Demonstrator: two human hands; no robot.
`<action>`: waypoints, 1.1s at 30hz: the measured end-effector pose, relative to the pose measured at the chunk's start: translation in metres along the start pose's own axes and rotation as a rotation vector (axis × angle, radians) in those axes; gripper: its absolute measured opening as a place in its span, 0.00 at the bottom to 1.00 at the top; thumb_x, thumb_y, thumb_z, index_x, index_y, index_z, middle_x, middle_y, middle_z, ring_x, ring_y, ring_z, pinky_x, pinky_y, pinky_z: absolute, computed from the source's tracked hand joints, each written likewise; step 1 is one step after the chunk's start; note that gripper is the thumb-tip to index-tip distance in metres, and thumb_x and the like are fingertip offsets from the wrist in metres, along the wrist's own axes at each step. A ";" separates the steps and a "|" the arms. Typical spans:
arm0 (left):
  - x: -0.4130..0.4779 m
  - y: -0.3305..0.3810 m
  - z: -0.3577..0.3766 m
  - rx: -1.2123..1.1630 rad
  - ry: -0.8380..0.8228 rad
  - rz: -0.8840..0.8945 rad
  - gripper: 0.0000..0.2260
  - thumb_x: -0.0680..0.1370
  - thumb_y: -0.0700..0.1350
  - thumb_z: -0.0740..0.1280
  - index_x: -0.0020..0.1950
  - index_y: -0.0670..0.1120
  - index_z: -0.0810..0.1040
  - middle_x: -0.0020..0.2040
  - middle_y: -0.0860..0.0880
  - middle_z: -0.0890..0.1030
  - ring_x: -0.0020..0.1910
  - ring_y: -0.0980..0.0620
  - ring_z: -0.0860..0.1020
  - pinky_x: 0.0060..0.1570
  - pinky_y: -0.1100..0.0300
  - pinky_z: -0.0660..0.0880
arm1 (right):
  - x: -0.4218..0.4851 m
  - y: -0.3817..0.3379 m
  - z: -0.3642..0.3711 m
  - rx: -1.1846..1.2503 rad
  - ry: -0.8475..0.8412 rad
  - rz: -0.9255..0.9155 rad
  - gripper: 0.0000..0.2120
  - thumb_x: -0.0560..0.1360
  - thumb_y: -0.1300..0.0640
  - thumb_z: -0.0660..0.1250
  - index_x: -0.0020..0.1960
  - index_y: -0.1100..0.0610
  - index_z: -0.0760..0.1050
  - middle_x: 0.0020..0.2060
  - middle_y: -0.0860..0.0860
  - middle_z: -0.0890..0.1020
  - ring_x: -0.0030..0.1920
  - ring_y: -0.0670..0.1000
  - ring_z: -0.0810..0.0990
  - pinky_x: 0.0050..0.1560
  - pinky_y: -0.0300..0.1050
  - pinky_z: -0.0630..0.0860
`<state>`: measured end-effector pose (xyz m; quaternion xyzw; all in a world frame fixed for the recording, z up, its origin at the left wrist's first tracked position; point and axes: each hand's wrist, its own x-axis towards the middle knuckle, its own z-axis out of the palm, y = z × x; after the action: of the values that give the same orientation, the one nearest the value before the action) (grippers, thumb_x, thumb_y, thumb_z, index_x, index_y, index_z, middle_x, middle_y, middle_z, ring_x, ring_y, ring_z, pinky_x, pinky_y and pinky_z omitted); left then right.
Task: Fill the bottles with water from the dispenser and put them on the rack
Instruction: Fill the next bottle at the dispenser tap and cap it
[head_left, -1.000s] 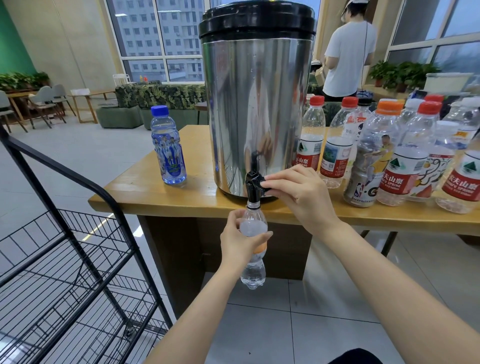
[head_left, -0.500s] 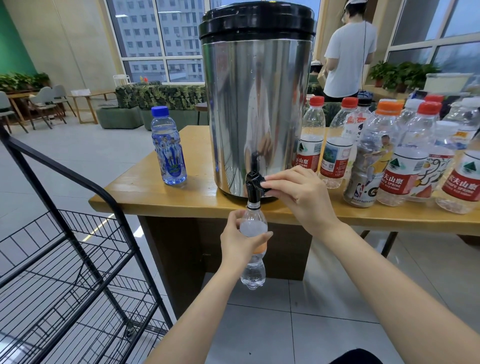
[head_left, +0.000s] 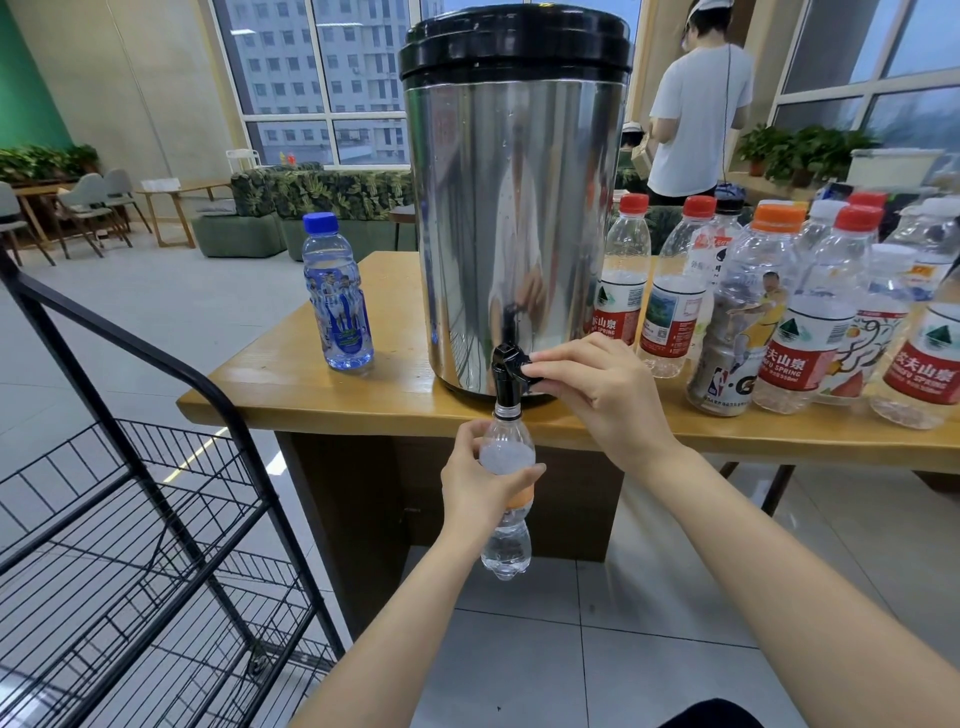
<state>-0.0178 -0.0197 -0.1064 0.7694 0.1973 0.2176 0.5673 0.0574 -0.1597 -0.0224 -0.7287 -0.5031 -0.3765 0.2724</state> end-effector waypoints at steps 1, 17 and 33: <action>0.000 0.000 0.000 0.000 0.000 -0.003 0.34 0.64 0.47 0.82 0.65 0.53 0.69 0.61 0.50 0.76 0.61 0.50 0.75 0.60 0.50 0.77 | 0.000 0.000 0.000 -0.001 0.000 0.000 0.13 0.77 0.54 0.64 0.56 0.56 0.82 0.52 0.50 0.83 0.52 0.51 0.78 0.51 0.49 0.75; -0.001 0.002 -0.001 -0.024 -0.005 -0.017 0.33 0.64 0.47 0.82 0.63 0.54 0.70 0.60 0.50 0.76 0.62 0.49 0.75 0.61 0.47 0.76 | 0.001 -0.001 -0.002 0.008 -0.002 -0.002 0.13 0.77 0.54 0.64 0.56 0.56 0.82 0.52 0.50 0.83 0.52 0.51 0.78 0.50 0.48 0.76; 0.000 0.002 -0.002 -0.006 -0.009 0.010 0.33 0.64 0.47 0.82 0.64 0.52 0.70 0.62 0.49 0.76 0.63 0.49 0.74 0.61 0.47 0.76 | 0.009 -0.005 0.002 -0.123 0.058 -0.090 0.10 0.76 0.56 0.65 0.52 0.58 0.83 0.46 0.51 0.84 0.46 0.53 0.79 0.43 0.51 0.76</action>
<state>-0.0187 -0.0188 -0.1043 0.7696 0.1905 0.2175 0.5692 0.0548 -0.1519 -0.0157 -0.7095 -0.5033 -0.4393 0.2242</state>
